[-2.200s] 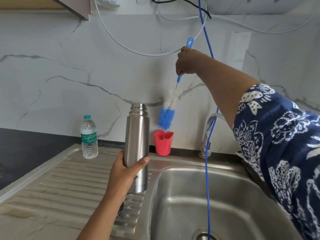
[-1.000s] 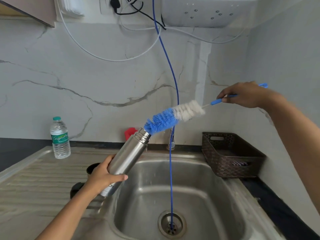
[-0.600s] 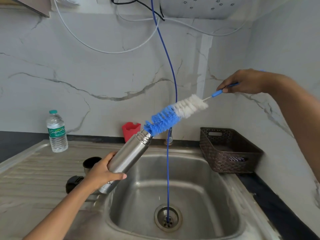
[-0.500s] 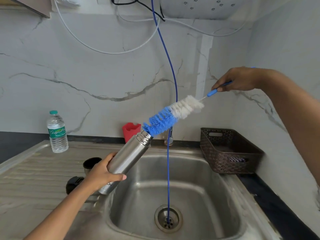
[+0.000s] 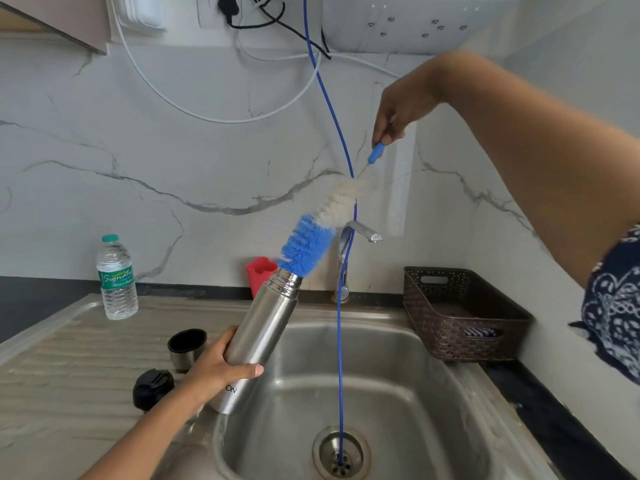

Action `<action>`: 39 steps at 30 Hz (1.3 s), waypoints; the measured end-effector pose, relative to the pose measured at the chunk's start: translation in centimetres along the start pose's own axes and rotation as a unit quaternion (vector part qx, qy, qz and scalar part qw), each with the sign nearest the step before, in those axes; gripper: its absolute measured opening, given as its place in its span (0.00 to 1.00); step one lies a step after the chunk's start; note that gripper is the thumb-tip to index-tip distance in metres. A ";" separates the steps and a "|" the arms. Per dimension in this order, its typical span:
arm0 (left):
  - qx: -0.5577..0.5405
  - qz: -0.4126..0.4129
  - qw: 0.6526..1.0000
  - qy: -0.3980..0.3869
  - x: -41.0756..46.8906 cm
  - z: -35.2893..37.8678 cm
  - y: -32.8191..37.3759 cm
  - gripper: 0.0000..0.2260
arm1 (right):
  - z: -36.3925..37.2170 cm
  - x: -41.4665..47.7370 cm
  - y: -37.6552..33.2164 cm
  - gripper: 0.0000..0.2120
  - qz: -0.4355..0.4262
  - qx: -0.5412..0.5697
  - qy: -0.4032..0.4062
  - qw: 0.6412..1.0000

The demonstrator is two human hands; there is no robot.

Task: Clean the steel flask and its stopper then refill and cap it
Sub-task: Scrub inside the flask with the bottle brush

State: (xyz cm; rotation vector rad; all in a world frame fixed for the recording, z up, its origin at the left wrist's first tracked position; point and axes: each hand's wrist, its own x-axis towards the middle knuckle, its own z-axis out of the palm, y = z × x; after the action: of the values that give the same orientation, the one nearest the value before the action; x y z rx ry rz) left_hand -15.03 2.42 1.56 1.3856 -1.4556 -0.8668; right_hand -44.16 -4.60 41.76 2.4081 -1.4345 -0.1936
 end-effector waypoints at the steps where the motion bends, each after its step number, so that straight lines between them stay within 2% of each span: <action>1: -0.009 -0.003 1.000 -0.005 0.0 0.1 -0.1 0.43 | -0.2 0.1 -0.1 0.13 0.000 -0.011 -0.011 1.000; 4: -0.021 0.000 1.000 -0.023 -0.3 0.4 0.0 0.40 | -0.5 0.2 -0.1 0.13 0.006 -0.021 -0.034 0.999; 7: -0.028 0.001 0.999 -0.040 -0.2 0.7 -0.3 0.44 | -0.5 -0.1 0.1 0.13 0.014 -0.010 -0.053 0.998; 15: -0.035 -0.014 0.995 -0.093 0.0 2.4 -0.7 0.46 | 1.6 -0.7 0.9 0.13 0.027 0.016 -0.063 0.998; 23: 0.051 -0.042 0.991 -0.118 0.9 3.5 -1.3 0.38 | 6.5 -2.0 2.4 0.16 0.038 0.031 -0.064 0.997; 28: 0.091 -0.069 0.984 -0.134 1.1 4.3 -1.7 0.40 | 8.5 -2.1 2.2 0.17 0.027 0.047 -0.075 0.996; 31: 0.066 -0.082 0.986 -0.132 0.9 4.8 -1.6 0.37 | 8.3 -1.6 1.9 0.17 0.017 0.062 -0.075 0.995; 36: 0.016 -0.089 0.989 -0.118 0.7 5.0 -1.7 0.44 | 10.1 0.0 1.2 0.15 -0.005 0.091 -0.101 0.991; 39: -0.001 -0.088 0.991 -0.097 0.9 4.6 -1.7 0.44 | 11.0 0.3 1.1 0.14 -0.006 0.116 -0.096 0.989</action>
State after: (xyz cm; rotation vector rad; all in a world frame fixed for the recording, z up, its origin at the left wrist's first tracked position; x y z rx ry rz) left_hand -18.72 0.87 -1.45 1.4771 -1.4924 -1.1419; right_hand -48.02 -7.68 31.83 2.6463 -1.6057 -0.2831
